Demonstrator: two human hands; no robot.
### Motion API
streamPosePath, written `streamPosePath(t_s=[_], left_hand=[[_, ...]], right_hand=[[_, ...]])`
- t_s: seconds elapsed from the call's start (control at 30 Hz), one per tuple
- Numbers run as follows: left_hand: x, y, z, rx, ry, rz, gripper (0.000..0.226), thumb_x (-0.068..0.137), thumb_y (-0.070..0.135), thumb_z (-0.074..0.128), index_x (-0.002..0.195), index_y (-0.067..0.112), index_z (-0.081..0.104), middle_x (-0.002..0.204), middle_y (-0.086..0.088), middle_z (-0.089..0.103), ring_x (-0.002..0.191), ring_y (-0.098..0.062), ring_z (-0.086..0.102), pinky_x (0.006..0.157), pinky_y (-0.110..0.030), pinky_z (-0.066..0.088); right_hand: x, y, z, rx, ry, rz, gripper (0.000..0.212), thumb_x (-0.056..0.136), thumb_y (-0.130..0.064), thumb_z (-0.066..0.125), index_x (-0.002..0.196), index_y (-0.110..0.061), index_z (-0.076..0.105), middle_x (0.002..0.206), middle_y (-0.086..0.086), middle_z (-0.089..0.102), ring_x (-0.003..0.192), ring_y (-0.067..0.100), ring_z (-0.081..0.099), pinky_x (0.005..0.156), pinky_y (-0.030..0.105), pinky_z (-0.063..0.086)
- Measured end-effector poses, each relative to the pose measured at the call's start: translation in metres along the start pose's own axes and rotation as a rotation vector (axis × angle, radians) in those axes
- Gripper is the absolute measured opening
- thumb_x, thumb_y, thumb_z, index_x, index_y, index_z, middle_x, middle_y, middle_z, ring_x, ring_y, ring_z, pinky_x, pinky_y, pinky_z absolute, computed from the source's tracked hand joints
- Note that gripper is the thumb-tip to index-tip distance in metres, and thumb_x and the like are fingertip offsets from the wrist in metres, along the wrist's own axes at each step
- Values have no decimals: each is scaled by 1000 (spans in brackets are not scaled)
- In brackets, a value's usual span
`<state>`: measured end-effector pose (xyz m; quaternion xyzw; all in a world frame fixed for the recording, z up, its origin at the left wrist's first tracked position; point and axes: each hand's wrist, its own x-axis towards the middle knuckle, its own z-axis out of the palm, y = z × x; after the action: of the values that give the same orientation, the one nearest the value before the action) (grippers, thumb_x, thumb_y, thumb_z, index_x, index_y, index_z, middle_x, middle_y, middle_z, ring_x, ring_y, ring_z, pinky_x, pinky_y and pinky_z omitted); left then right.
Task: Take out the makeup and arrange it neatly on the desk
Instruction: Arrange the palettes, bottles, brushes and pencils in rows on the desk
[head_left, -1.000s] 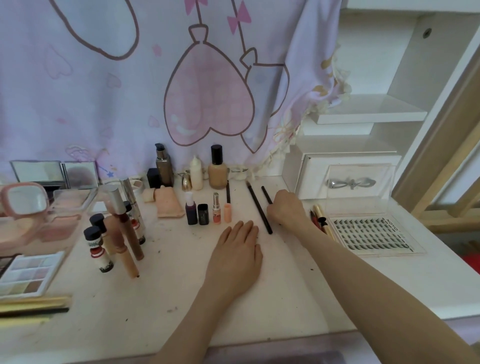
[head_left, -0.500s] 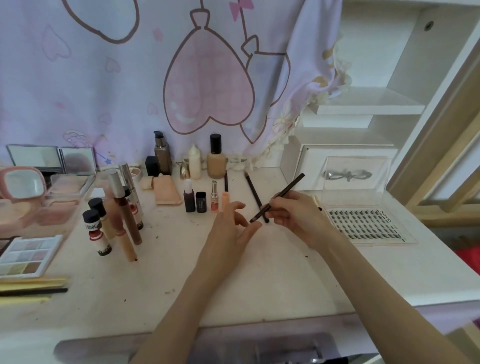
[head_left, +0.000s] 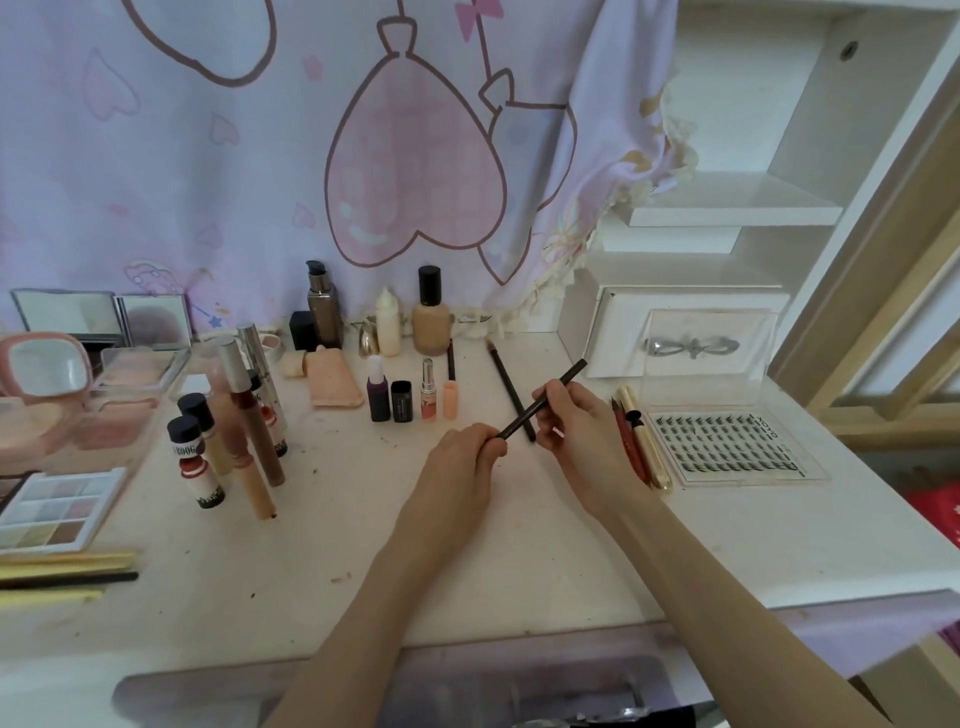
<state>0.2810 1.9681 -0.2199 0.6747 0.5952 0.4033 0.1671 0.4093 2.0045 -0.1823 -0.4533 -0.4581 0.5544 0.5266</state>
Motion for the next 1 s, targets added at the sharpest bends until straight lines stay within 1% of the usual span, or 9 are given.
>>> streamPosePath(t_s=[0.17, 0.23, 0.3, 0.37, 0.47, 0.53, 0.63, 0.8, 1.0], left_hand=[[-2, 1, 0, -38, -15, 9, 18, 95, 22, 45, 92, 18, 62, 81, 7, 57, 79, -12, 50, 64, -16, 32], [-4, 3, -1, -72, -9, 36, 19, 94, 22, 46, 87, 18, 63, 78, 9, 57, 76, -8, 49, 64, -16, 34], [-3, 4, -4, -132, 74, 30, 15, 94, 23, 47, 90, 20, 61, 79, 12, 57, 76, -1, 51, 65, -11, 36], [-2, 4, -7, -222, 193, -8, 14, 94, 24, 46, 106, 24, 54, 82, 12, 55, 74, 4, 51, 64, -5, 37], [-1, 3, -10, -333, 248, -43, 26, 96, 21, 42, 122, 24, 45, 90, 5, 55, 74, -2, 52, 66, -6, 39], [-2, 5, -10, -310, 244, 22, 20, 96, 12, 42, 113, 18, 51, 88, 5, 54, 76, 1, 52, 68, -7, 39], [-3, 4, -10, -277, 229, 59, 12, 95, 4, 45, 94, 10, 54, 81, 13, 52, 71, 8, 50, 65, -6, 36], [-4, 4, -9, -262, 122, 67, 14, 94, 6, 47, 86, 14, 55, 73, 18, 54, 69, 8, 50, 65, -6, 36], [-4, 3, -10, -265, 123, 37, 16, 94, 6, 48, 83, 14, 56, 68, 14, 52, 63, 3, 47, 62, -9, 37]], right_hand=[[3, 2, 16, 226, 31, 21, 29, 101, -13, 35, 76, -9, 50, 70, 4, 53, 65, 14, 50, 61, 25, 42], [4, -2, 15, 337, -4, 13, 27, 102, -14, 32, 82, -9, 50, 62, 3, 48, 55, 14, 47, 58, 26, 44], [5, -9, 9, 140, -46, -16, 25, 101, -17, 36, 86, -11, 55, 56, -1, 39, 45, 10, 35, 43, 21, 34], [1, -15, 2, -291, -125, -53, 25, 97, -20, 42, 84, -17, 63, 55, -3, 39, 40, 5, 30, 37, 16, 26], [-9, -15, -3, -952, -310, -188, 23, 94, -25, 48, 83, -20, 67, 57, -6, 50, 44, 3, 39, 44, 14, 32], [-17, -10, -4, -1160, -348, -285, 22, 95, -29, 47, 88, -22, 67, 63, -7, 54, 53, 7, 44, 54, 24, 37], [-23, -8, -7, -1197, -325, -355, 21, 96, -32, 44, 92, -23, 64, 60, -10, 48, 60, 11, 45, 59, 30, 37], [-25, -6, -10, -1240, -336, -392, 22, 97, -34, 42, 96, -24, 61, 57, -12, 43, 61, 13, 45, 57, 29, 35], [-26, -4, -13, -1264, -333, -431, 24, 96, -39, 42, 98, -25, 61, 55, -11, 43, 54, 10, 44, 50, 26, 32]])
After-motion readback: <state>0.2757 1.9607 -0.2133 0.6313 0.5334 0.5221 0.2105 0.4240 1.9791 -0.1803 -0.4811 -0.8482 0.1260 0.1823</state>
